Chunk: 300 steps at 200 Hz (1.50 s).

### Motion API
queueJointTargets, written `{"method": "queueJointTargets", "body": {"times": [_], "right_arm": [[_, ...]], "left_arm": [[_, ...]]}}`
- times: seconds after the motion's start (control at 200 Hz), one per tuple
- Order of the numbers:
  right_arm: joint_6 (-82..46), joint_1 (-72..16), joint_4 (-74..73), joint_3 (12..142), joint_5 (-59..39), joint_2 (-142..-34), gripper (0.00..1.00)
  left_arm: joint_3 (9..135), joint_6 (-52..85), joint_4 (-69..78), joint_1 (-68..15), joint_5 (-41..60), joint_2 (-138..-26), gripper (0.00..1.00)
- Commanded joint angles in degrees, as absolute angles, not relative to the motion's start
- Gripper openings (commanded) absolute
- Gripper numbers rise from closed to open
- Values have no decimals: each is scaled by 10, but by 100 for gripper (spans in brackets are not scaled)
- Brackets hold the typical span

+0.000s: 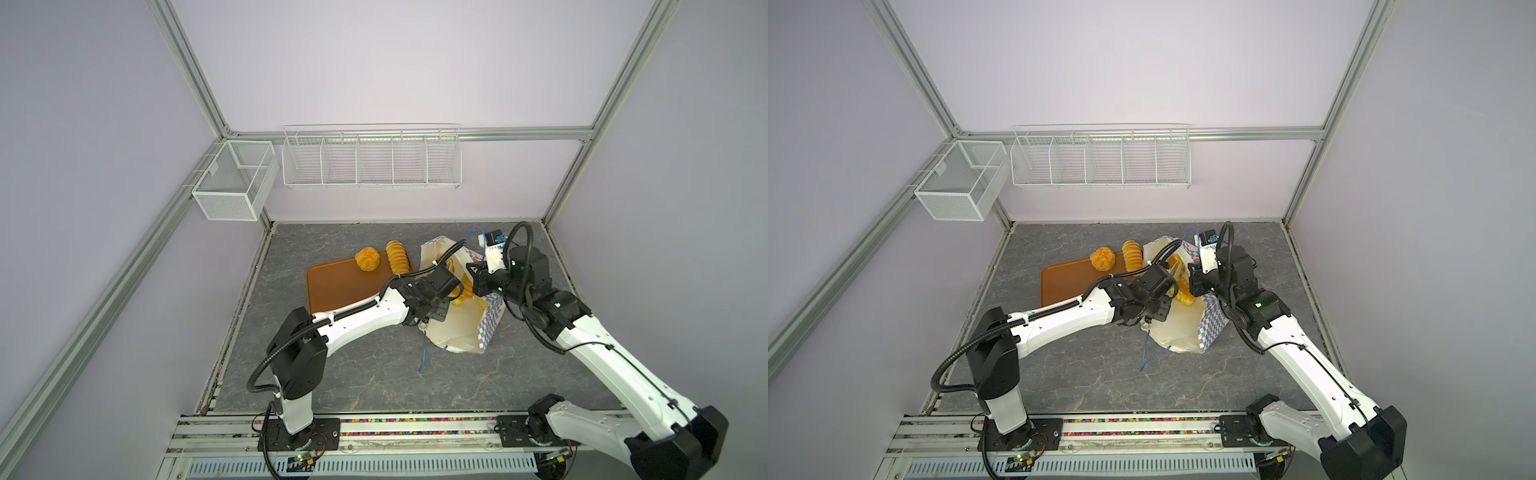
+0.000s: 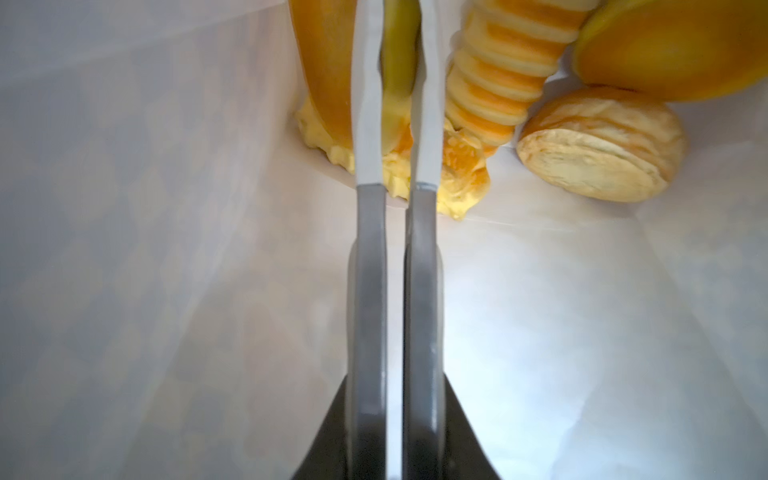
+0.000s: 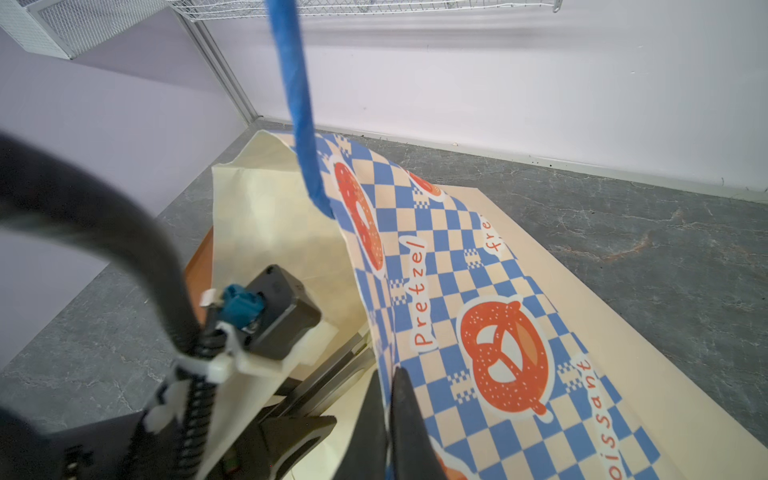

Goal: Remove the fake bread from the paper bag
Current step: 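Close the left tongs around a yellow bun inside the bag, then pull the bun out of the bag with the left tongs toward the tray, then lower the bun onto the orange tray and open the left tongs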

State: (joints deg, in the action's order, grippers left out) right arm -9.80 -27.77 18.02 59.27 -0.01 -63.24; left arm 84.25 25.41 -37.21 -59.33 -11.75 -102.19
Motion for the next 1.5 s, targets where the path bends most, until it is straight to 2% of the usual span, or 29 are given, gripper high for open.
{"method": "queueJointTargets", "body": {"times": [0.0, 0.4, 0.665, 0.72, 0.895, 1.009, 1.189, 1.329, 1.494], "right_arm": [[-89, -270, 183, 607, 0, -637, 7], [-74, -248, 203, 626, 21, -648, 7], [-60, -244, 223, 635, 43, -650, 7], [-58, -243, 226, 636, 47, -649, 7], [-56, -243, 233, 642, 53, -647, 7], [-56, -243, 237, 642, 56, -644, 7], [-55, -243, 242, 641, 53, -641, 7], [-55, -243, 242, 639, 50, -638, 7], [-53, -243, 244, 640, 48, -641, 7]], "left_arm": [[814, 218, -319, -596, -72, -971, 0], [663, 120, -266, -596, -10, -758, 0], [596, 120, -276, -590, -85, -579, 0], [584, 134, -284, -573, -90, -548, 0], [529, 188, -274, -475, -18, -479, 0], [503, 231, -270, -383, 68, -483, 0], [466, 309, -249, -208, 260, -574, 0], [433, 347, -160, -138, 311, -628, 0], [447, 378, -90, -97, 341, -714, 0]]}}
